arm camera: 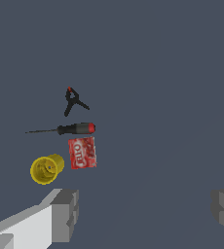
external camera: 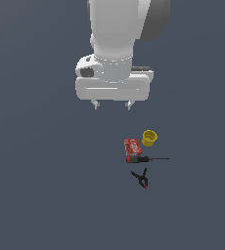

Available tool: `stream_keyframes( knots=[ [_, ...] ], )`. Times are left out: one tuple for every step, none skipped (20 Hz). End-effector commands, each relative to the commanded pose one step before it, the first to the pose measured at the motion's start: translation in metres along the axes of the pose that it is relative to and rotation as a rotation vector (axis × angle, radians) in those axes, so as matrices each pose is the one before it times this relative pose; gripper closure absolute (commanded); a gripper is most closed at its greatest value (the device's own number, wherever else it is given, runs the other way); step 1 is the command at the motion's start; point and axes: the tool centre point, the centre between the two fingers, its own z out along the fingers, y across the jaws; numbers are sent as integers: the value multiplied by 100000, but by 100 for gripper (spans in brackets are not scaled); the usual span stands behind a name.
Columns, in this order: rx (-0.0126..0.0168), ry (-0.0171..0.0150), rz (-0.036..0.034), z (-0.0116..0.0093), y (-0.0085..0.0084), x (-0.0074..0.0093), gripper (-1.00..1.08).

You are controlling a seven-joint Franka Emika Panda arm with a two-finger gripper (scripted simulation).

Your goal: Pick up a designated object from a clutter of objects.

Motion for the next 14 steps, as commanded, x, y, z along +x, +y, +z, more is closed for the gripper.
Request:
stream_keyframes(
  knots=[
    [0, 0, 0, 0, 1, 0, -92],
    [38, -87, 156, 32, 59, -14, -92],
    [116, -255, 461, 96, 177, -39, -92],
    [190, -415, 751, 157, 288, -62, -92],
    [265, -573, 1039, 218, 399, -83, -92],
    [337, -723, 1313, 277, 503, -101, -92],
    [338, -720, 1305, 280, 500, -92, -92],
    [257, -549, 988, 219, 379, -61, -92],
    [175, -379, 671, 157, 258, -33, -92],
    [92, -208, 353, 93, 136, -9, -92],
    [0, 0, 0, 5, -9, -3, -92],
    [-32, 58, -121, -20, -35, 20, -92],
    [-36, 112, -140, -73, -58, -27, -92],
    [0, 0, 0, -31, -10, -35, -92]
  ],
)
